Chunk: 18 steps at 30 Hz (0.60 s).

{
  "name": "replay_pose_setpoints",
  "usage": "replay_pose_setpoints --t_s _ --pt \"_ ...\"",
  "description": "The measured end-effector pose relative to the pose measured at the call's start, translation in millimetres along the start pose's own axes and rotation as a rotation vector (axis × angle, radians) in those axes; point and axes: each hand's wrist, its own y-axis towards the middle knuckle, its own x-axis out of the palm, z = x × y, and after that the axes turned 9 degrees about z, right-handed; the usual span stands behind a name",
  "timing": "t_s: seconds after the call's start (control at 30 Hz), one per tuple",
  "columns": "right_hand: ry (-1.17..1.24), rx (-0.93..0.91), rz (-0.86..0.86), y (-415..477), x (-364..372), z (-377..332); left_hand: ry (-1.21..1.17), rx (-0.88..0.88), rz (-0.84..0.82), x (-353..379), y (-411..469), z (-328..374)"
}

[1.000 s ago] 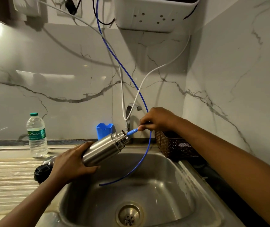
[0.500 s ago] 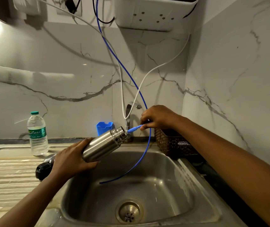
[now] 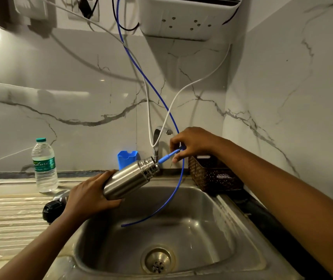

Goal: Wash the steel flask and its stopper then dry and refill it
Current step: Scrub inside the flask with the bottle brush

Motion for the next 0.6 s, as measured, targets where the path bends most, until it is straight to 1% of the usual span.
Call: replay_pose_setpoints --t_s 0.03,0.1,0.17,0.2,0.27,0.3,0.37,0.4,0.43,0.47,0.5,0.57,0.6 --pt "-0.11 -0.057 0.085 -2 2 -1 -0.017 -0.01 0.013 0 0 1" --pt "-0.216 -0.136 0.183 -4 7 1 -0.049 -0.023 0.028 0 0 1" --pt "-0.19 -0.145 0.171 -7 10 2 -0.052 -0.02 0.039 -1 0 -1" --pt "-0.131 -0.12 0.132 -7 9 1 -0.049 -0.01 0.045 -2 0 -2" --pt "0.105 -0.02 0.004 -9 5 -1 -0.044 0.016 0.044 -3 1 -2" --pt "0.249 0.056 -0.1 -9 3 0 -0.037 0.036 0.033 -4 1 -2" --pt "0.472 0.234 -0.368 -9 -2 3 -0.014 0.075 0.019 -3 0 0" --pt "0.518 0.299 -0.46 -9 -3 4 -0.001 0.086 0.018 -2 -1 1" --pt "0.513 0.326 -0.478 -8 -3 4 0.009 0.083 0.019 -1 -2 2" --pt "0.446 0.306 -0.428 -8 -2 3 0.015 0.066 0.025 -1 -2 3" --pt "0.306 0.235 -0.323 -8 0 2 0.008 0.037 0.021 -1 -2 3" --pt "-0.05 0.024 -0.008 -10 8 4 -0.057 -0.039 -0.008 -3 -1 3" --pt "-0.17 -0.083 0.165 -12 14 5 -0.102 -0.069 -0.018 -4 -1 4"
